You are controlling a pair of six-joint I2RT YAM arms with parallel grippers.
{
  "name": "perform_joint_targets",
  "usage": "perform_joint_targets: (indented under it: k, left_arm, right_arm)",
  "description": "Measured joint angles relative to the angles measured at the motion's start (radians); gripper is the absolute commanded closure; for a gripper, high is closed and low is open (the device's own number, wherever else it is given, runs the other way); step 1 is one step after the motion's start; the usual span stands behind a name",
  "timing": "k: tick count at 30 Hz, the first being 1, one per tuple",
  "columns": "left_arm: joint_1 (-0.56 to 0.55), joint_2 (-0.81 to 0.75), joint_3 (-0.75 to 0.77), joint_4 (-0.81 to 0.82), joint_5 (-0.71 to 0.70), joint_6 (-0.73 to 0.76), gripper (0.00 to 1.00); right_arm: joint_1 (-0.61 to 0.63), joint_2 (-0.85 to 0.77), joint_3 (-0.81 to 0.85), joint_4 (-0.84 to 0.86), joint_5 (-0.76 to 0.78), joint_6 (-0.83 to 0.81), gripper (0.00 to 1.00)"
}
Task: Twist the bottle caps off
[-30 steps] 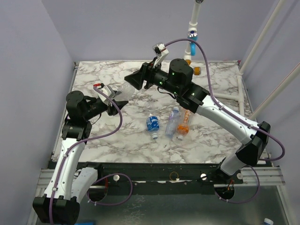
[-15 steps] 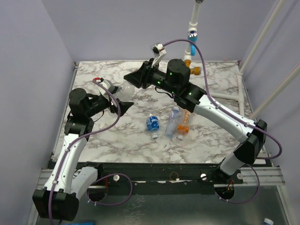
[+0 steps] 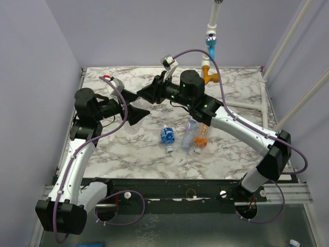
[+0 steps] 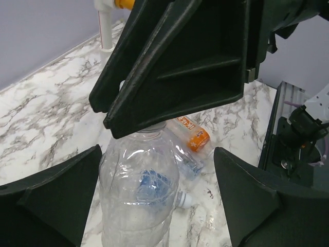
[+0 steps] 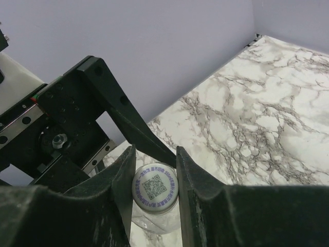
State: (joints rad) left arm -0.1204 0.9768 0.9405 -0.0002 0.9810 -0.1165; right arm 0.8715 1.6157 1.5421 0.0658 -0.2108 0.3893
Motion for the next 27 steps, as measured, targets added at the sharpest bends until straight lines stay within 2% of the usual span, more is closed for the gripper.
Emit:
perform_joint_targets:
  k: [2, 6, 10, 12, 15, 18, 19, 21, 23, 24, 25, 26, 27]
  left_arm:
    - [0.000, 0.000, 0.008, -0.004, 0.027, -0.004, 0.15]
    - [0.000, 0.010, 0.008, -0.031, 0.055, -0.002, 0.02]
    - [0.000, 0.021, 0.009, -0.090, 0.075, 0.019, 0.01]
    - [0.000, 0.024, 0.009, -0.117, 0.082, 0.032, 0.04]
    - [0.000, 0.028, 0.009, -0.139, 0.088, 0.045, 0.17]
    - [0.000, 0.035, 0.009, -0.155, 0.095, 0.054, 0.49]
    - [0.000, 0.037, 0.008, -0.160, 0.097, 0.059, 0.59]
    - [0.000, 0.042, 0.009, -0.163, 0.101, 0.067, 0.69]
    - [-0.002, 0.043, 0.009, -0.166, 0.102, 0.067, 0.70]
    - [-0.002, 0.043, 0.011, -0.166, 0.103, 0.068, 0.72]
    - [-0.004, 0.043, 0.012, -0.166, 0.103, 0.069, 0.75]
    - [-0.005, 0.043, 0.014, -0.167, 0.102, 0.064, 0.79]
    - [-0.006, 0.043, 0.015, -0.167, 0.101, 0.064, 0.80]
  right_arm:
    - [0.000, 0.000, -0.003, 0.000, -0.008, -0.010, 0.99]
    - [0.000, -0.002, -0.003, 0.002, -0.027, -0.018, 0.99]
    - [0.000, -0.002, -0.003, 0.009, -0.047, -0.024, 0.99]
    - [0.000, -0.002, -0.003, 0.017, -0.060, -0.025, 0.99]
    - [0.000, -0.003, -0.003, 0.024, -0.080, -0.029, 0.99]
    - [0.000, -0.005, -0.003, 0.026, -0.102, -0.037, 0.99]
    - [0.000, -0.006, -0.003, 0.027, -0.109, -0.040, 0.96]
    - [0.000, -0.006, -0.003, 0.031, -0.117, -0.044, 0.75]
    - [0.000, -0.006, -0.003, 0.031, -0.119, -0.049, 0.57]
    - [0.000, -0.006, -0.003, 0.031, -0.118, -0.047, 0.39]
    - [0.000, -0.006, -0.003, 0.031, -0.115, -0.044, 0.27]
    - [0.000, -0.006, -0.002, 0.034, -0.106, -0.043, 0.17]
    - [0.000, -0.006, 0.000, 0.035, -0.091, -0.034, 0.14]
